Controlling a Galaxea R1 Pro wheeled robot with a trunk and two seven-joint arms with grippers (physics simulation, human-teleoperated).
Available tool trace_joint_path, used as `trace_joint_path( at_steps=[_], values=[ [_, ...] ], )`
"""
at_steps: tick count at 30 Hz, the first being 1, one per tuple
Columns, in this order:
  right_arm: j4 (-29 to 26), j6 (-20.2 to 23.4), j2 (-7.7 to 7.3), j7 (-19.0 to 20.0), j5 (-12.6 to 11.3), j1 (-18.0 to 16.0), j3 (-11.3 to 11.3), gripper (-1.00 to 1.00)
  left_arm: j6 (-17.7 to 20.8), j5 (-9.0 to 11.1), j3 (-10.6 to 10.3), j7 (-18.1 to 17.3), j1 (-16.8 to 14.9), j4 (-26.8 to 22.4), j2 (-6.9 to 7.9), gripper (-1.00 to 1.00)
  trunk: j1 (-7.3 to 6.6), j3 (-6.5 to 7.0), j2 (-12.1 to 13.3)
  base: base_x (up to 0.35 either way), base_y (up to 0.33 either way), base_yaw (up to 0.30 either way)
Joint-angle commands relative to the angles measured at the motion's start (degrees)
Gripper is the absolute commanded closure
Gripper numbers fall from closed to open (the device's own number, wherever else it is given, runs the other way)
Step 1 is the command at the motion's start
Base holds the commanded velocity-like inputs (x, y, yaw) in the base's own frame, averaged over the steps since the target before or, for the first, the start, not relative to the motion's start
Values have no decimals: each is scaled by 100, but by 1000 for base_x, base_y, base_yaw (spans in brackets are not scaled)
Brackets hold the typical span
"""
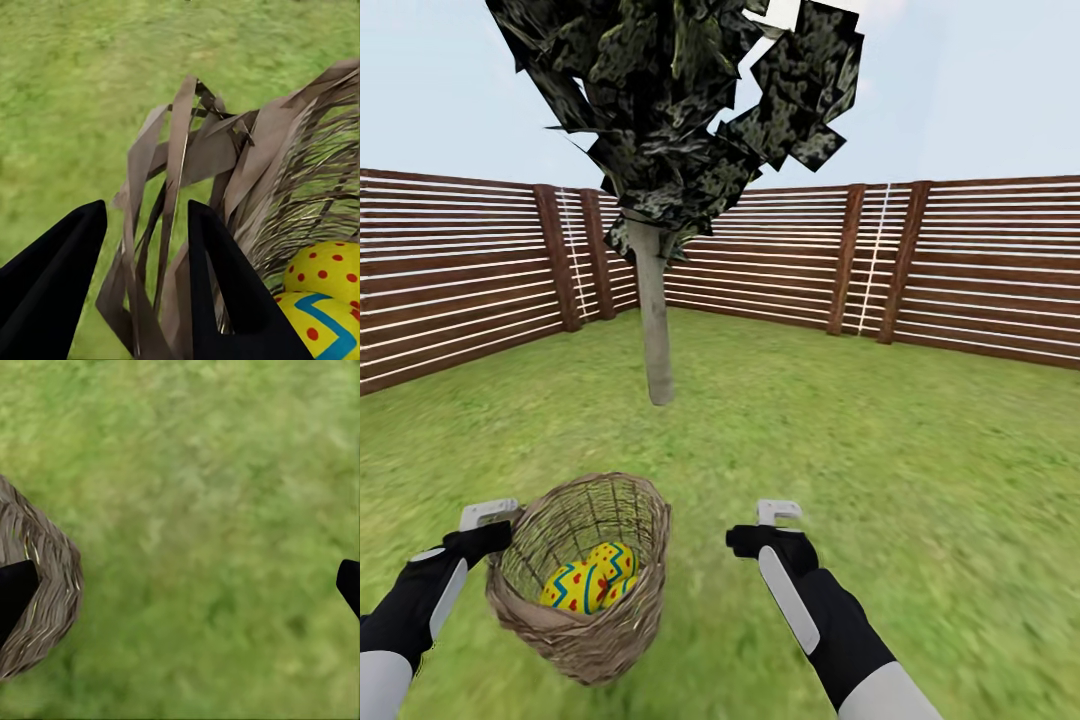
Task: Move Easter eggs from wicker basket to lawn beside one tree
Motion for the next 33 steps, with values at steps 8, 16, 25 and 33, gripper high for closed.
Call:
trace_joint_path(
  at_steps=[8, 16, 25, 33],
  values=[
    [-6, 10, 0, -57, -58, -5, -1, -100, -23, 43, 34, 475, -4, 1, -2, 100, 2, -6, -3, 330, 95, 116],
    [-6, 10, 0, -57, -58, -5, 7, -100, -31, 43, 229, 486, -4, 6, 0, 100, 2, -6, -3, 330, 90, 72],
    [-6, 10, 0, -57, -58, -5, 7, -100, -33, 43, 315, 549, -4, 8, 5, 100, 2, -6, -3, 330, 84, 284],
    [-4, 10, 0, -56, -58, -5, 0, -100, -40, 44, 315, 550, -4, 8, 15, 100, 2, -6, -3, 330, 83, 46]
  ],
)
